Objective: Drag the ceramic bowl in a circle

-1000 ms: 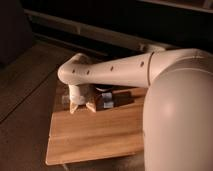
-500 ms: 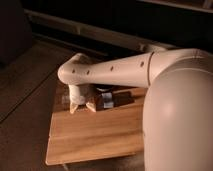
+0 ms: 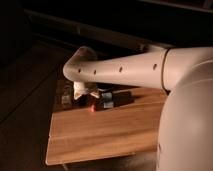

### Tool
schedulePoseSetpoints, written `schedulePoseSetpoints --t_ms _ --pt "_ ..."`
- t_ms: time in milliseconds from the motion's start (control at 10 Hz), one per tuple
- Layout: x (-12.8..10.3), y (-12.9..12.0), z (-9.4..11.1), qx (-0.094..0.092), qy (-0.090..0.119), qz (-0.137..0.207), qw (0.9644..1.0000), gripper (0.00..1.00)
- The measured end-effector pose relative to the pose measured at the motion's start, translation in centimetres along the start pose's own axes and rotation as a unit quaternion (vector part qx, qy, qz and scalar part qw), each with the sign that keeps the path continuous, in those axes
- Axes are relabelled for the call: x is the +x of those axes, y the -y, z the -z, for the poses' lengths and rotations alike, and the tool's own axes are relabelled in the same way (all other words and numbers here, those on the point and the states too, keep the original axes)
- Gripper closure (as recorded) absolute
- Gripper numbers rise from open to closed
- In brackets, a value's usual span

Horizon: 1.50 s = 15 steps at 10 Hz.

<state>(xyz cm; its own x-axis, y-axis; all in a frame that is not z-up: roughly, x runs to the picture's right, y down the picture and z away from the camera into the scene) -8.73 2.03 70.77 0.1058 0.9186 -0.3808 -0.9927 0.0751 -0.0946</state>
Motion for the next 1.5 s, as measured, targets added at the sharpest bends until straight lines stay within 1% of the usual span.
schedulePoseSetpoints --t_ms 100,600,700,800,900,1000,1100,1300,1400,1500 --pt "-0.6 1.0 0.7 0.0 0.019 0.009 0.9998 0.35" --pt "-0.7 1.0 0.7 0.001 0.02 0.01 0.9997 0.35" --pt "-1.2 1.0 0.8 0.002 0.027 0.011 0.9996 0.35" --pt "-3.0 1.7 1.7 0.005 0.062 0.009 0.998 0.35" --pt "-4.4 2.3 2.6 0.006 0.09 0.01 0.9958 0.35" --pt "-5.7 2.9 3.3 0.006 0.119 0.014 0.9928 0.35" --pt "-7.0 3.9 3.5 0.004 0.144 0.018 0.9895 0.35" --pt "-8.3 6.1 2.5 0.003 0.161 0.014 0.9868 0.35" --pt "-8.7 7.1 1.9 0.003 0.164 0.012 0.9865 0.35" --pt "-9.8 9.5 0.7 0.002 0.167 0.002 0.986 0.35"
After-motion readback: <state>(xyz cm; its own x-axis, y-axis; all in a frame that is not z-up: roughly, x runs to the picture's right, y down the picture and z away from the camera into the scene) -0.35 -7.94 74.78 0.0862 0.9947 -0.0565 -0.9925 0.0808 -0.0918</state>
